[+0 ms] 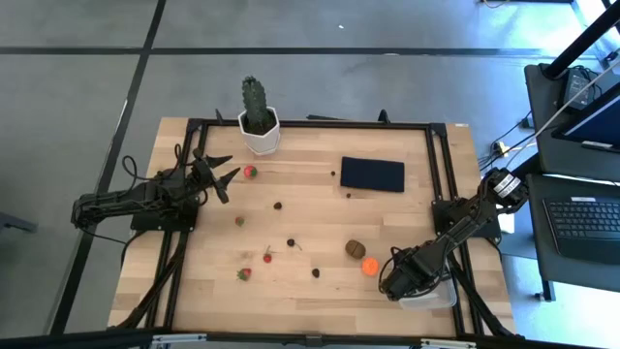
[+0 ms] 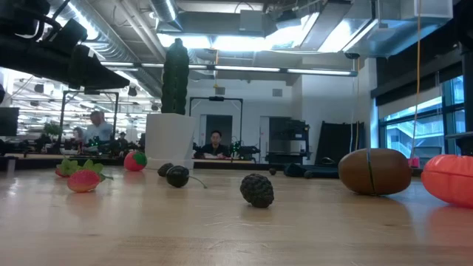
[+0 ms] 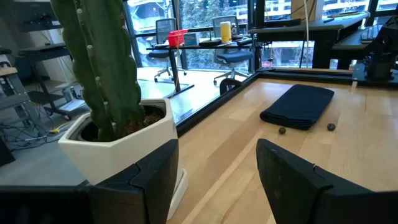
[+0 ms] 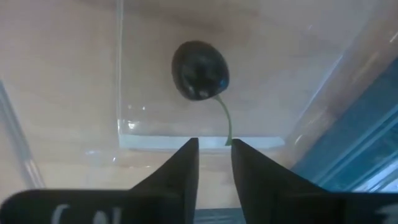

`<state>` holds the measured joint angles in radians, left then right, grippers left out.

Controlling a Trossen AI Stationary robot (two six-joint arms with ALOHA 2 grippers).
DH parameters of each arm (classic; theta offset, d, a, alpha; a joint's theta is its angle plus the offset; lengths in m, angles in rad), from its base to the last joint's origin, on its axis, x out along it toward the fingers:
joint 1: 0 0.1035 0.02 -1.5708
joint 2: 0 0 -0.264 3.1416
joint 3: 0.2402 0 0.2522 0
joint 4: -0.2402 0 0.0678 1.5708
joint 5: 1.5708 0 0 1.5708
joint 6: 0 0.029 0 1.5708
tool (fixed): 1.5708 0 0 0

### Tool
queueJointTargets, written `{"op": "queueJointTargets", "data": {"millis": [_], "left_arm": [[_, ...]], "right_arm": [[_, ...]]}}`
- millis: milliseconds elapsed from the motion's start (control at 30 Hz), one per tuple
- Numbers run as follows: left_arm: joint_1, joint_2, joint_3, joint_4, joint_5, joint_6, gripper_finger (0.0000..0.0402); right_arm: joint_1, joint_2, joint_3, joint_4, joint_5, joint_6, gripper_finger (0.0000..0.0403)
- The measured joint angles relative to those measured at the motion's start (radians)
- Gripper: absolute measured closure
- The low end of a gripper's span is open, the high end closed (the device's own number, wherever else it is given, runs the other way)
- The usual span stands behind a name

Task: Pick and placing Produce into tupperware
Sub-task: Put the kiwi into the transparent bin

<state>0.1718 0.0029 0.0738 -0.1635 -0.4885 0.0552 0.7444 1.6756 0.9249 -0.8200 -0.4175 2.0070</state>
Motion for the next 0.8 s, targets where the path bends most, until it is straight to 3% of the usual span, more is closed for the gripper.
{"op": "queueJointTargets", "data": {"millis": [233,567,800], "left_arm": [[0.0,0.0,0.0,0.0,0.0,0.0,0.0193],[0.0,0.0,0.0,0.0,0.0,0.0,0.0193],[0.0,0.0,0.0,0.0,0.0,0.0,0.0193]], "right_arm": [[0.0,0.0,0.0,0.014,-0.003,-0.015,0.0268],[-0.008,-0.001,0.0,0.007,-0.021,-0.02,0.0165],[-0.008,-0.004,0.03,-0.059,-0.02,-0.023,0.0144]]}}
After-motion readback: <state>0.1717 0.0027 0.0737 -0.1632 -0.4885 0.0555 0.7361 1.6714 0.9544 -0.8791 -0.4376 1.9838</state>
